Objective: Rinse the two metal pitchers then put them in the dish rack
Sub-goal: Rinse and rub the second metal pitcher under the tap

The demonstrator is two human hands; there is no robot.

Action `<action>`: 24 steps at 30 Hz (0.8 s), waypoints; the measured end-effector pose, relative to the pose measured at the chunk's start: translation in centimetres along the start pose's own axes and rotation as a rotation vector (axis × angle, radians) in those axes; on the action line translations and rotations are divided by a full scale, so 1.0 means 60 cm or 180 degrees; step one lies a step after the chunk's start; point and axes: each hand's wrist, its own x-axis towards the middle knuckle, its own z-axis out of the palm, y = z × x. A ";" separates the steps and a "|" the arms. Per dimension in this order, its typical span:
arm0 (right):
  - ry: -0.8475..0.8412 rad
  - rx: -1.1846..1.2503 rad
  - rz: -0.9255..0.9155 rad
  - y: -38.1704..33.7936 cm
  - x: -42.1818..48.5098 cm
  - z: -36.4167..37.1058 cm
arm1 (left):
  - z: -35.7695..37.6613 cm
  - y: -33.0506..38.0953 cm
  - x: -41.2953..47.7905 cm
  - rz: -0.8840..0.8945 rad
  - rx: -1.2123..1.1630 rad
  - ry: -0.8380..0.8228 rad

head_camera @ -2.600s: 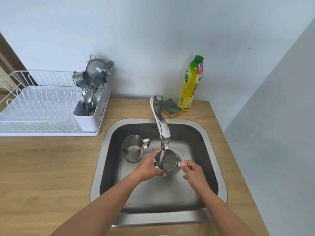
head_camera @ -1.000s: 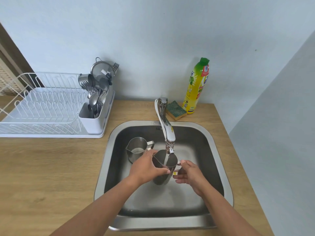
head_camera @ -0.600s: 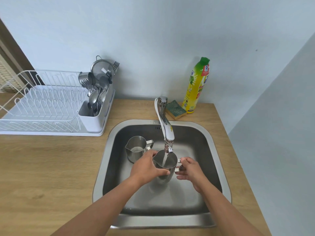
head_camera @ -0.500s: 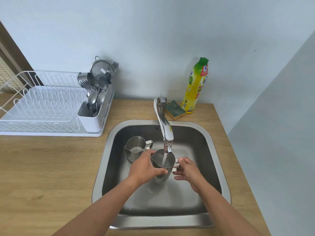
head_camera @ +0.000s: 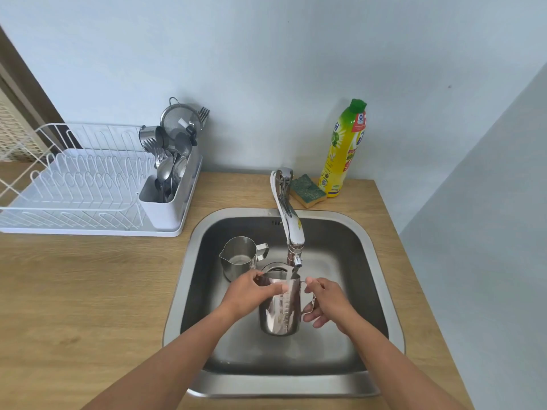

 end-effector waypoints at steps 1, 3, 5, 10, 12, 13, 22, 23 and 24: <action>-0.0021 -0.0101 0.0051 0.000 -0.001 0.001 | 0.001 -0.002 0.001 -0.0077 -0.0135 -0.0041; -0.0075 -0.0269 0.0139 -0.002 -0.004 0.001 | 0.004 -0.004 0.002 -0.0250 -0.0335 -0.0115; -0.0123 -0.0367 0.0216 -0.004 -0.006 0.000 | 0.006 -0.006 0.004 -0.0397 -0.0406 -0.0212; -0.0137 -0.0523 0.0402 -0.010 0.000 0.003 | 0.000 -0.009 0.008 -0.0978 -0.0530 -0.0571; -0.0108 -0.0541 0.0447 -0.012 0.004 0.004 | 0.001 -0.007 0.012 -0.1147 -0.0568 -0.0682; -0.0087 -0.0546 0.0471 -0.013 0.006 0.005 | 0.001 -0.006 0.013 -0.1216 -0.0579 -0.0743; -0.0008 -0.0503 0.0352 -0.017 0.011 0.002 | -0.011 -0.013 0.027 -0.0997 -0.0848 -0.1026; -0.0005 -0.0510 0.0336 -0.016 0.011 0.001 | -0.011 -0.019 0.030 -0.0911 -0.0900 -0.1049; 0.0001 -0.0525 0.0310 -0.015 0.010 0.000 | -0.010 -0.023 0.032 -0.0826 -0.0961 -0.1096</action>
